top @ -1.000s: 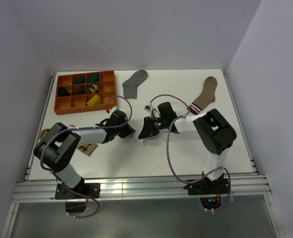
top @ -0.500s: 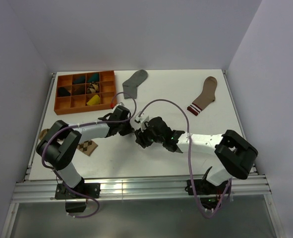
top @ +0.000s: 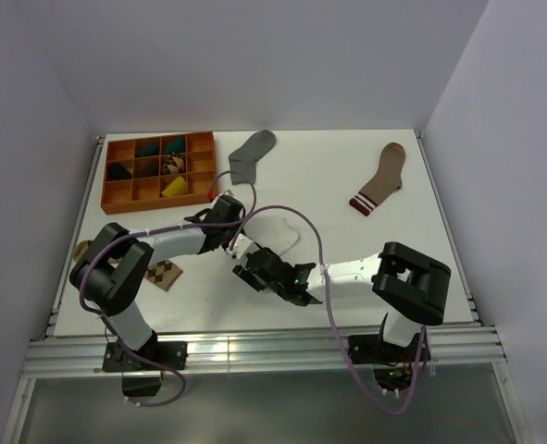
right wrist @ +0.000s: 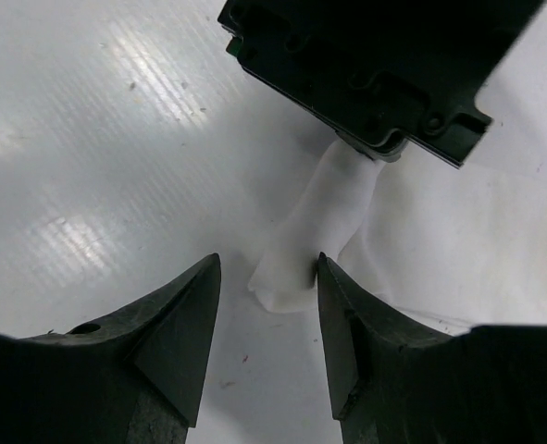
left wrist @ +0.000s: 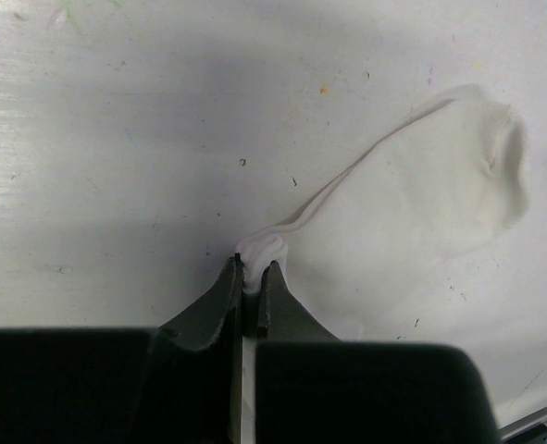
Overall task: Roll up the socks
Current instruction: Roll the sock at the center of the board.
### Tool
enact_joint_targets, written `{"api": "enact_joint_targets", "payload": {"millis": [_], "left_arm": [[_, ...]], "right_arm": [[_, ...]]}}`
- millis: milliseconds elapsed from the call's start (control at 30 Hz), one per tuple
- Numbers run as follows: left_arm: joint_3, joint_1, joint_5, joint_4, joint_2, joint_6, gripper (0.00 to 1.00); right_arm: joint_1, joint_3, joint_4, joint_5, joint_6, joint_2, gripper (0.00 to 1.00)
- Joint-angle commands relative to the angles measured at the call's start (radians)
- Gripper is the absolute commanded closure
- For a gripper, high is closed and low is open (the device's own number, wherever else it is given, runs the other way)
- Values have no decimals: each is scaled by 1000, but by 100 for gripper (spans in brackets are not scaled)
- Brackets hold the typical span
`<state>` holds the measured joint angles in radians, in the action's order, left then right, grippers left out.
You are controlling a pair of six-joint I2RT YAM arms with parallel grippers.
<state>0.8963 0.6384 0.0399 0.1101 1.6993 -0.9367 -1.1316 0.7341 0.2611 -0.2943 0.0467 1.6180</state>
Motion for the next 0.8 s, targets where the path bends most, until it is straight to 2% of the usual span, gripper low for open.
{"api": "enact_joint_targets", "payload": {"millis": [0, 367, 567, 700, 767], "left_arm": [[6, 1, -14, 54, 26, 21, 100], [-2, 1, -29, 45, 31, 18, 100], [-2, 1, -31, 40, 31, 18, 100], [1, 1, -31, 42, 31, 19, 100], [3, 1, -31, 42, 30, 19, 100]], "right_arm": [[-22, 59, 52, -158, 16, 51, 47], [-39, 88, 70, -243, 27, 132, 48], [-40, 108, 44, -244, 18, 190, 53], [-39, 125, 14, -240, 4, 215, 61], [-39, 123, 6, -238, -1, 212, 74]]}}
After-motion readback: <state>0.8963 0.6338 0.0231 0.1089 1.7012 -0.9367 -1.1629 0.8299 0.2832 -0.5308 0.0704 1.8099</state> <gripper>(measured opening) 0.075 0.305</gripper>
